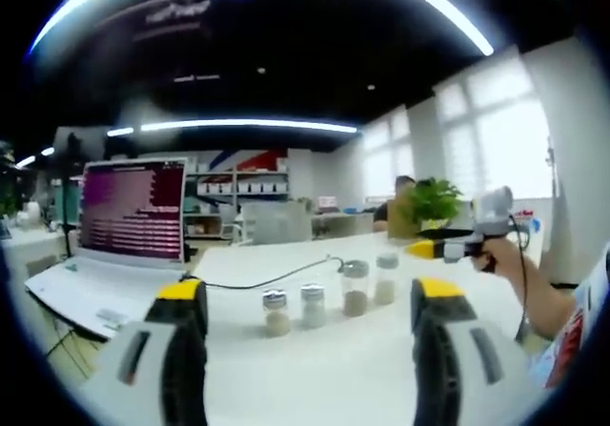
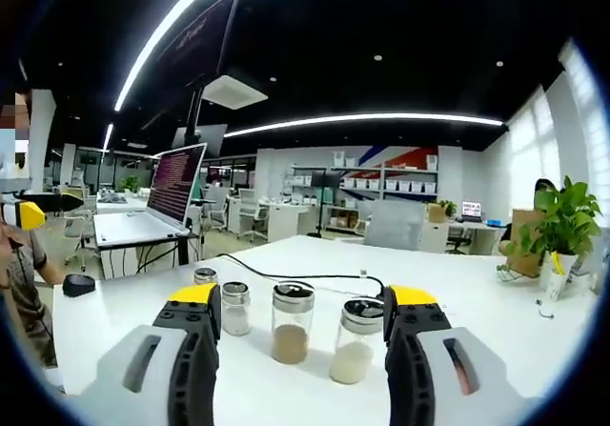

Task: Rotate the seasoning bottle until the label or dispensing opening points toward the visible target arrow and the bottle remains upright within the marked orientation range

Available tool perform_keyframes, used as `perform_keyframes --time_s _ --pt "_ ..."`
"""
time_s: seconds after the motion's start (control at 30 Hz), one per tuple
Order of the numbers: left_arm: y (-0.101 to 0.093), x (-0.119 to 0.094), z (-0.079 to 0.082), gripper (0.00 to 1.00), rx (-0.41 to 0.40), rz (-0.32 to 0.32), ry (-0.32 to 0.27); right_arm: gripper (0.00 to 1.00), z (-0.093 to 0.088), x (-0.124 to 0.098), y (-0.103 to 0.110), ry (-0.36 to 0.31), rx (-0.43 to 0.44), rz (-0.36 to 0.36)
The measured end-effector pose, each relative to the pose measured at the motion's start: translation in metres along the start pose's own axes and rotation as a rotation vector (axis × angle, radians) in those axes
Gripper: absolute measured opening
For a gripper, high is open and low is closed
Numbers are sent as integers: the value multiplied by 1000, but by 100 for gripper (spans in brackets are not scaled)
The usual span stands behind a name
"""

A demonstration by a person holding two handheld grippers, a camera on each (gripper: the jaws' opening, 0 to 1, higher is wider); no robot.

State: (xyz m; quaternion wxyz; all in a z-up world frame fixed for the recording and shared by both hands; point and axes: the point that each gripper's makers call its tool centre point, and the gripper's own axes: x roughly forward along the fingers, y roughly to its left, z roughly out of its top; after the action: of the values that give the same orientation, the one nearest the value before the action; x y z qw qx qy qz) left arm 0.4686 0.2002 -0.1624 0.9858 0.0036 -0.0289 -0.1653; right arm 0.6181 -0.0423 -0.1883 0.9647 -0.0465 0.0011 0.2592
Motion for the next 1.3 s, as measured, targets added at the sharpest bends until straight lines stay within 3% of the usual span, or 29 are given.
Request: perform_keyframes --time_s 0.6,1.3 --pt "-4 -3 4 93 -12 -14 -22 57 -18 43 19 26 13 47" --pt "-3 -4 7 93 -19 -17 -31 53 -45 78 20 51 50 16"
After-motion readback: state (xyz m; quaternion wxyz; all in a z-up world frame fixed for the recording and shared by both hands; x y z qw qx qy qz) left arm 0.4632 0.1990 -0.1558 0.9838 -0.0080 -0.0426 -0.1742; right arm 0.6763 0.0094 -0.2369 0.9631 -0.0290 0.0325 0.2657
